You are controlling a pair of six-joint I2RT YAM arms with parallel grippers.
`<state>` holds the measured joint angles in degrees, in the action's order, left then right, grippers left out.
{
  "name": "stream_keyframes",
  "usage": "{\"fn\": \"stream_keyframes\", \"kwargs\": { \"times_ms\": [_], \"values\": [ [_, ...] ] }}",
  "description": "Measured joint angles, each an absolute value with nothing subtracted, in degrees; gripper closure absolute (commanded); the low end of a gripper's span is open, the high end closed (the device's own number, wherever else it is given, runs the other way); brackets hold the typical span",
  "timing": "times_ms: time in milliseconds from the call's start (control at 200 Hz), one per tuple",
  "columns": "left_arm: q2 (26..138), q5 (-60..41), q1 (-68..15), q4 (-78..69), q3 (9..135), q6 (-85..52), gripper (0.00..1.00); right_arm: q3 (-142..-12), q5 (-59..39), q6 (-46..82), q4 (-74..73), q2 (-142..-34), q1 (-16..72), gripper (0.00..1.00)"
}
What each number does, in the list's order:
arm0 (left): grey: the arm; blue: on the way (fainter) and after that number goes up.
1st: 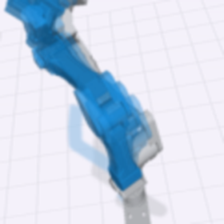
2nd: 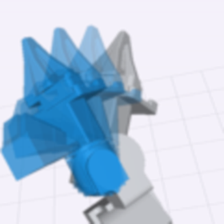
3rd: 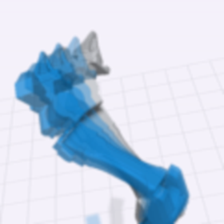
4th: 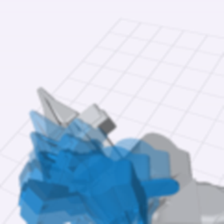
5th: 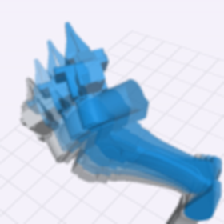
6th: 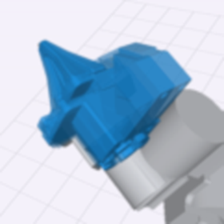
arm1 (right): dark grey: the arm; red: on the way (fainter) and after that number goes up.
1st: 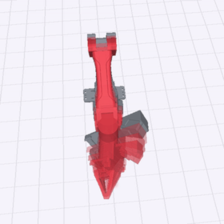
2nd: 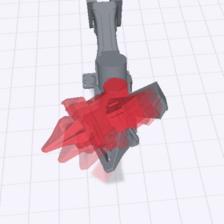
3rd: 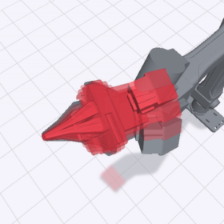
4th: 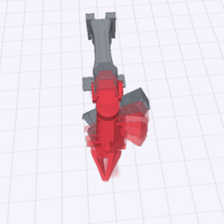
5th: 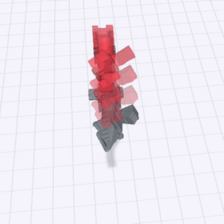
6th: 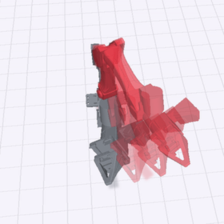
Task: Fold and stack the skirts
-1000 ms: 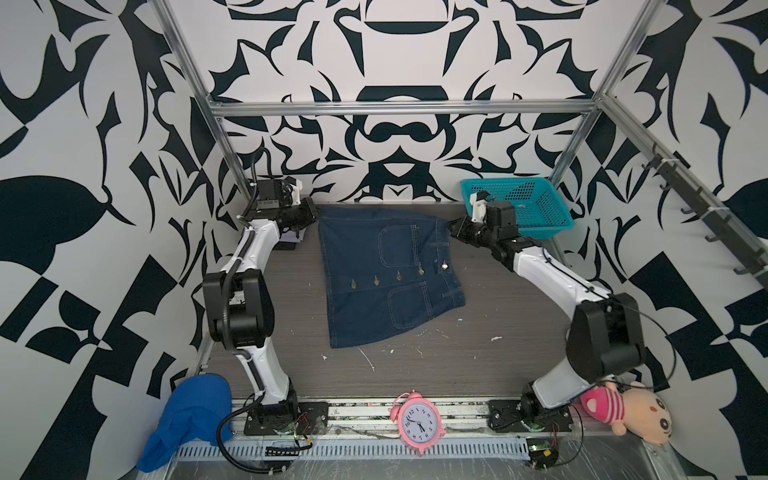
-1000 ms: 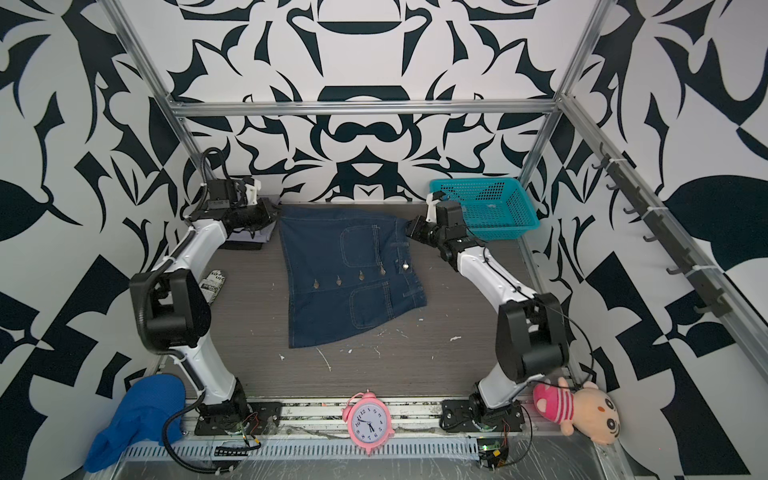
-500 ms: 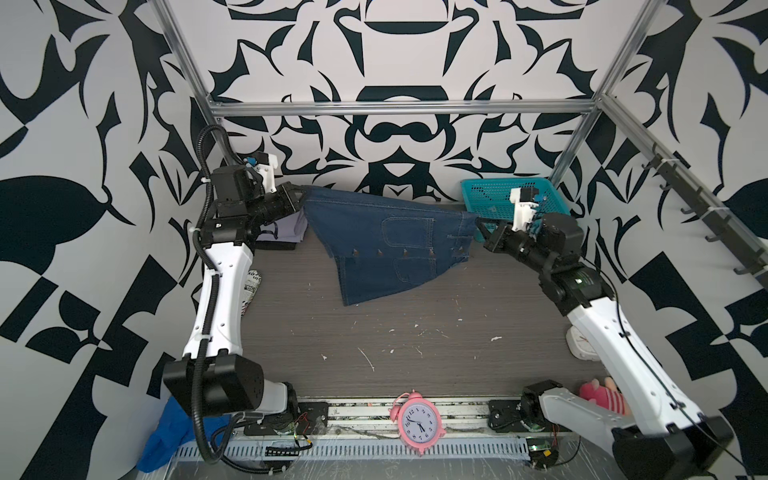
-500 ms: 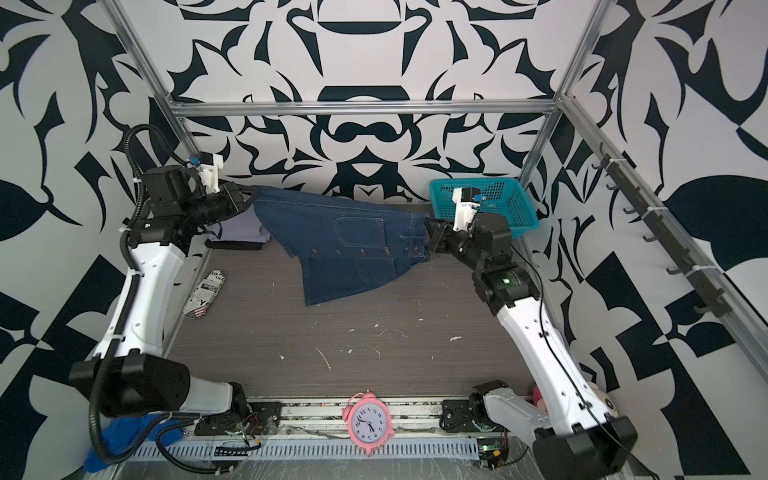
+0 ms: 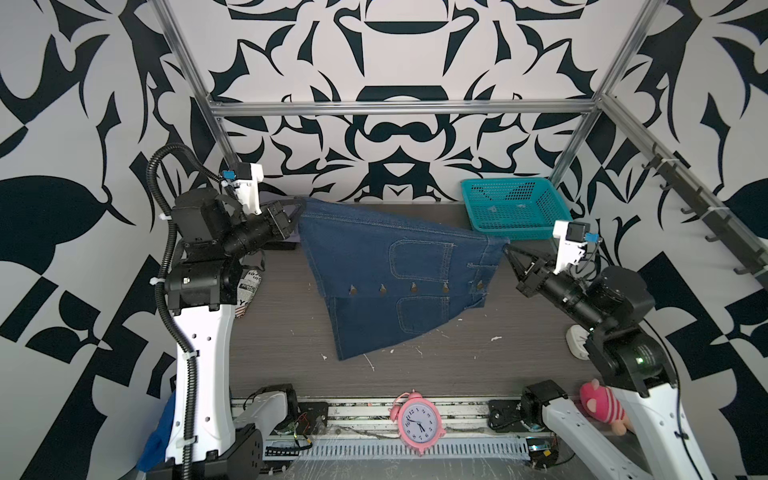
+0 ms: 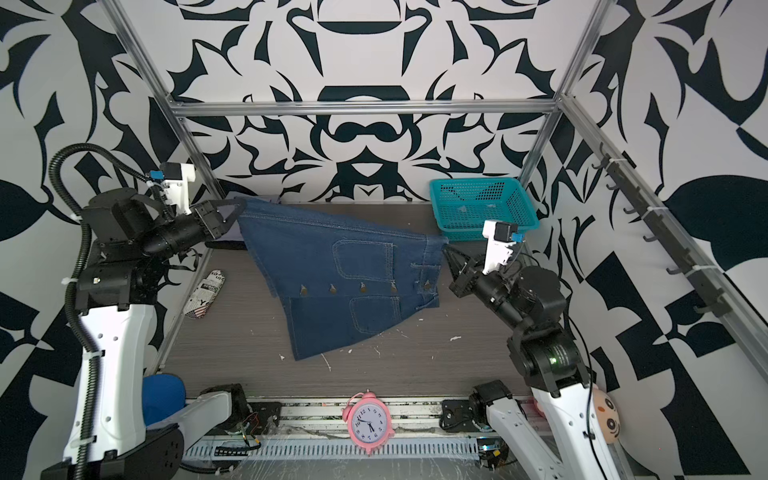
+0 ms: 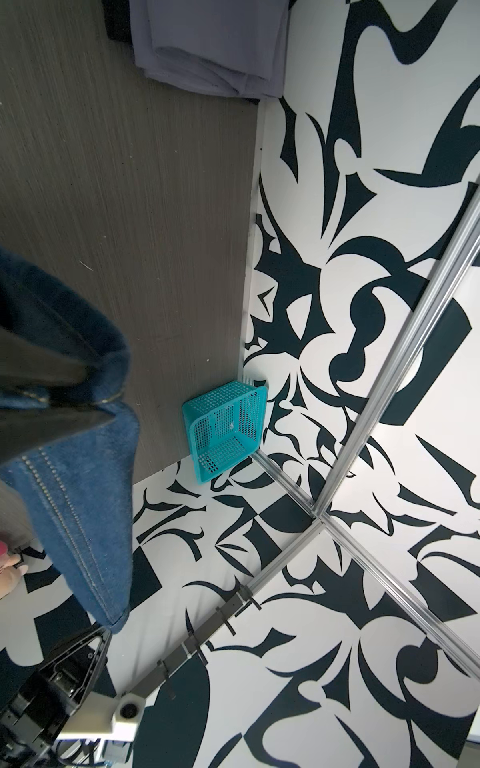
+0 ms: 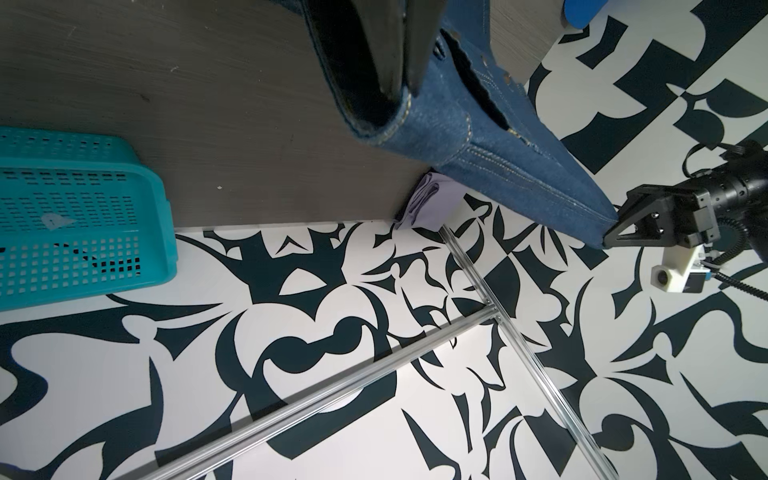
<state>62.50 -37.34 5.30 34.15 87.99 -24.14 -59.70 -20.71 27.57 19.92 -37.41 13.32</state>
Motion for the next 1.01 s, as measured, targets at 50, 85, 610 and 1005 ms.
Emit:
{"fn": "stream_keyframes", "kwargs": {
  "times_ms": [50,85,610,1005],
  "values": [
    [63.11,-37.32,5.3,34.02,88.23,-23.99,1.0,-59.72,-20.27,27.44,19.88,-37.98,13.32,1.0],
    [64.2,-37.32,5.3,33.91,88.6,-23.77,1.0,-59.79,-19.68,27.4,19.84,-39.24,13.32,1.0],
    [141.58,-32.32,5.67,33.34,141.25,-19.07,0.01,-91.7,-8.73,28.53,8.05,-112.38,12.38,0.36],
    [103.83,-20.8,0.84,23.11,96.23,-16.23,0.25,-87.31,-11.27,25.8,6.96,-103.72,17.91,0.95]
  ]
}}
